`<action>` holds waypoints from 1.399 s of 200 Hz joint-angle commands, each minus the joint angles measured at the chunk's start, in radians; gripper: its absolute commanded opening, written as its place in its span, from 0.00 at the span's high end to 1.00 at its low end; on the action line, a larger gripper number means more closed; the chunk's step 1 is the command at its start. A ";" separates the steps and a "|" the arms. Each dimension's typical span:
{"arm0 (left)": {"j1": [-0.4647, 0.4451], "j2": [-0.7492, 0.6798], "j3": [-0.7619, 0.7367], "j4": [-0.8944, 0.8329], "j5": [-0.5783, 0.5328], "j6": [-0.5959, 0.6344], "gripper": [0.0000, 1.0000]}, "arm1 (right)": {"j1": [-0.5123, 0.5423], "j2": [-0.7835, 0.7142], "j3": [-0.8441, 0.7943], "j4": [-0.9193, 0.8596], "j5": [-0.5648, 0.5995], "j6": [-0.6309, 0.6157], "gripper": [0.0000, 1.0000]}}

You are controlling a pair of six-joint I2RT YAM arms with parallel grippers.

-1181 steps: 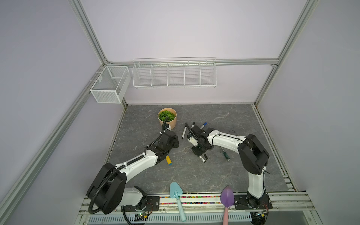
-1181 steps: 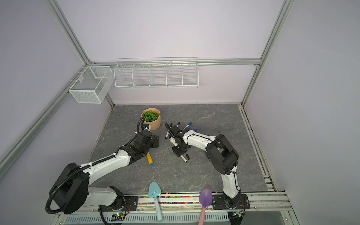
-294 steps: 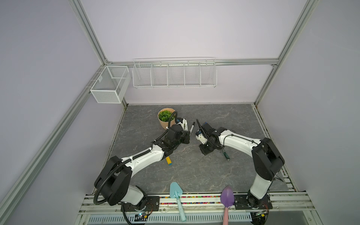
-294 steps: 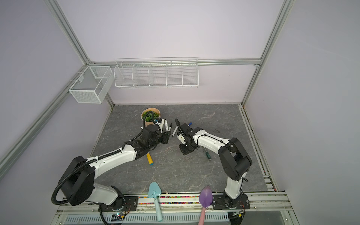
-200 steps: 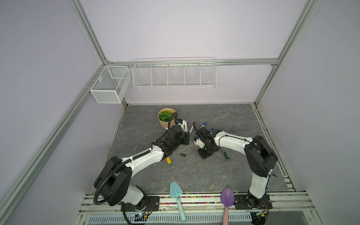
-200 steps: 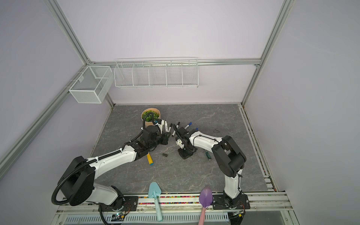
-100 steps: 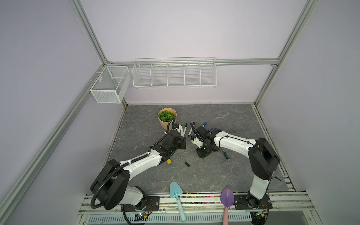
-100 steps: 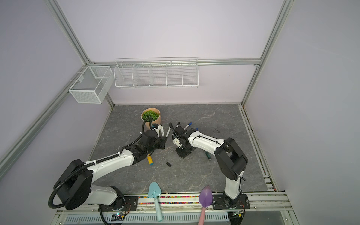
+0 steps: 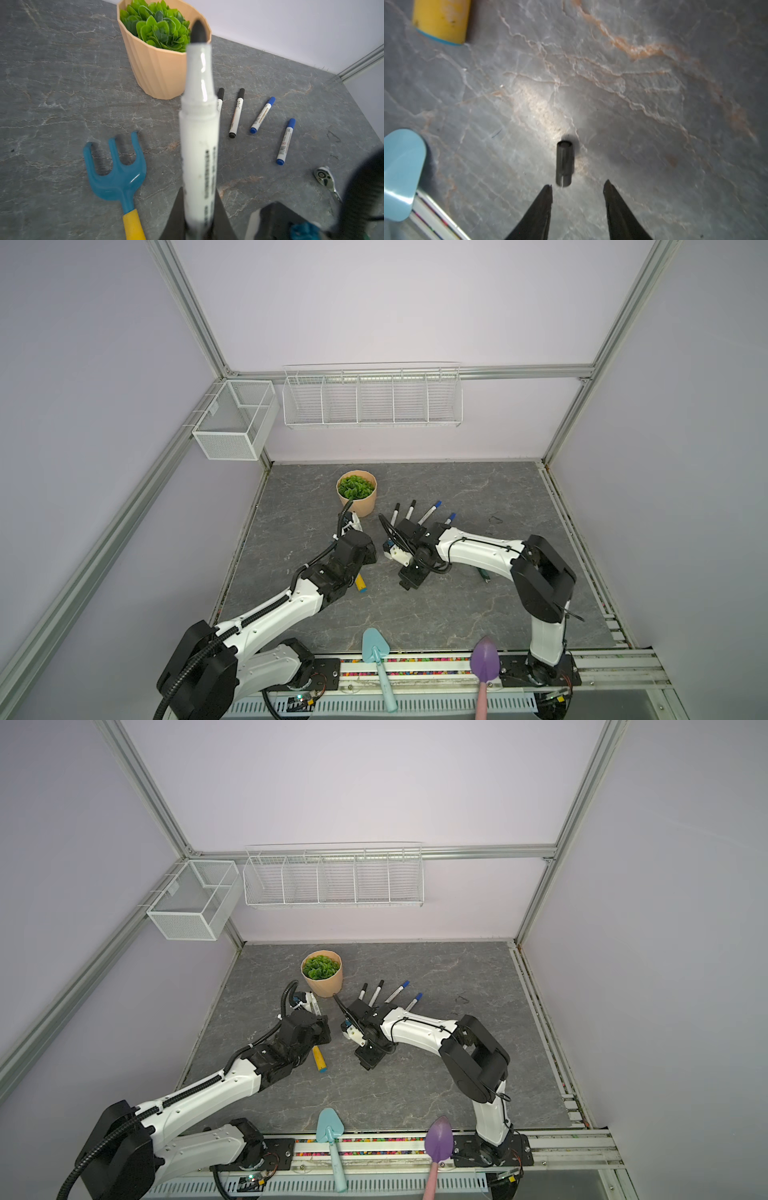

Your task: Insert the pens into the pen caps

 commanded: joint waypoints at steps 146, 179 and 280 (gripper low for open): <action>0.008 -0.019 0.026 0.002 -0.019 0.007 1.00 | -0.019 0.094 0.087 -0.002 0.081 0.007 0.55; 0.008 -0.028 0.016 0.020 -0.018 0.010 1.00 | -0.061 0.014 0.035 0.058 -0.017 0.031 0.55; 0.067 -0.143 -0.052 -0.070 -0.093 -0.098 1.00 | -0.022 0.194 0.275 -0.064 -0.147 -0.028 0.46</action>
